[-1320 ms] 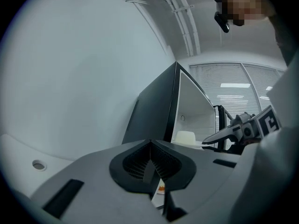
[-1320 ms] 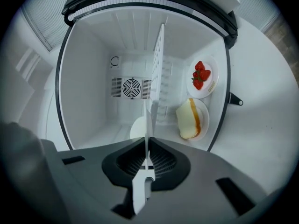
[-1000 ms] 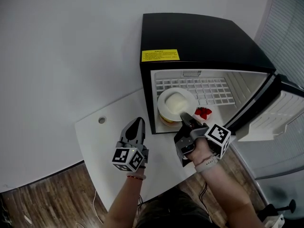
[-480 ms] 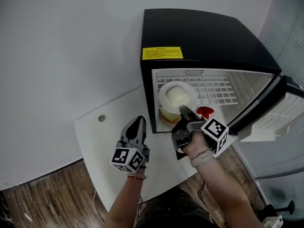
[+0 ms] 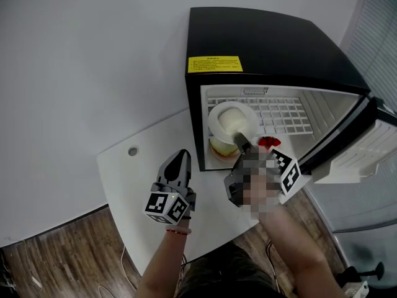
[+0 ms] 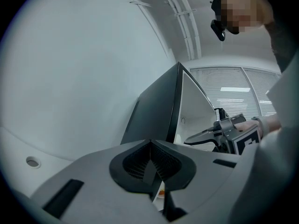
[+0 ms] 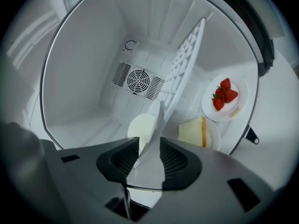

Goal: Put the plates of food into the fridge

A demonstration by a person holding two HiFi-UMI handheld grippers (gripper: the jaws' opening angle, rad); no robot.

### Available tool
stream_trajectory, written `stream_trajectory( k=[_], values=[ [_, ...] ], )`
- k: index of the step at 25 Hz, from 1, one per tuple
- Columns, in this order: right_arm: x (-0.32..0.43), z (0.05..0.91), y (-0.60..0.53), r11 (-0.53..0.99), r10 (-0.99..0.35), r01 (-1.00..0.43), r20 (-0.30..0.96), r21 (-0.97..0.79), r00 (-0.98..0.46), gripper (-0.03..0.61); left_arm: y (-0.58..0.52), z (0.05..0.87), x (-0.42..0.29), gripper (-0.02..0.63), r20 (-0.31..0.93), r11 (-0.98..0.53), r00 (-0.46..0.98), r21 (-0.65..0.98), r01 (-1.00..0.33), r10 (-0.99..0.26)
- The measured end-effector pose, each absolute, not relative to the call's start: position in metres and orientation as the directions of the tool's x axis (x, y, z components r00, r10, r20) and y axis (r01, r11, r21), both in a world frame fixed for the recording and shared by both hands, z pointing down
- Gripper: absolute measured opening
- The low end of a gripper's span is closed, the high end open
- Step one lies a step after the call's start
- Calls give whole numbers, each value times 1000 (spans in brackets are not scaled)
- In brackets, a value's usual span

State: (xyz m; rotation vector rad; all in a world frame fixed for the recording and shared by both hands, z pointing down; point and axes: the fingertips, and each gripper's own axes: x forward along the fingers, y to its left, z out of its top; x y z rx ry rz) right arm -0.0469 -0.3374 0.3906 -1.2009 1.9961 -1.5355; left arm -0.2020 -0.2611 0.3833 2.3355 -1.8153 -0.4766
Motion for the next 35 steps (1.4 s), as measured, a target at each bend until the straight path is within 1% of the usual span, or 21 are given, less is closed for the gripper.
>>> stream_trajectory(
  k=[3, 7, 11, 15, 24, 29, 32, 35],
  values=[
    [-48, 390, -336, 104, -783, -456, 210, -884, -585, 139, -260, 385, -203, 8, -155, -256, 217, 305, -917, -964],
    [-49, 388, -332, 171, -777, -506, 200, -845, -597, 161, -259, 387, -202, 8, -153, -255, 217, 306, -917, -964],
    [-49, 391, -327, 208, -773, -534, 197, -819, -603, 196, -257, 389, -200, 8, -147, -258, 222, 308, -916, -964],
    [-47, 390, -325, 239, -775, -555, 188, -797, -604, 210, -256, 390, -198, 8, -144, -262, 228, 306, -915, -963],
    [-47, 397, -308, 263, -759, -560, 190, -786, -623, 215, -253, 391, -193, 8, -145, -277, 244, 301, -913, -959],
    [-48, 402, -295, 305, -741, -578, 193, -757, -644, 215, -247, 391, -189, 8, -140, -280, 249, 292, -914, -958],
    [-52, 405, -286, 364, -720, -616, 208, -698, -662, 215, -242, 392, -188, 8, -135, -280, 251, 287, -916, -958],
    [-57, 408, -275, 464, -698, -675, 233, -573, -677, 213, -237, 392, -186, 8, -135, -284, 255, 283, -916, -957]
  ],
)
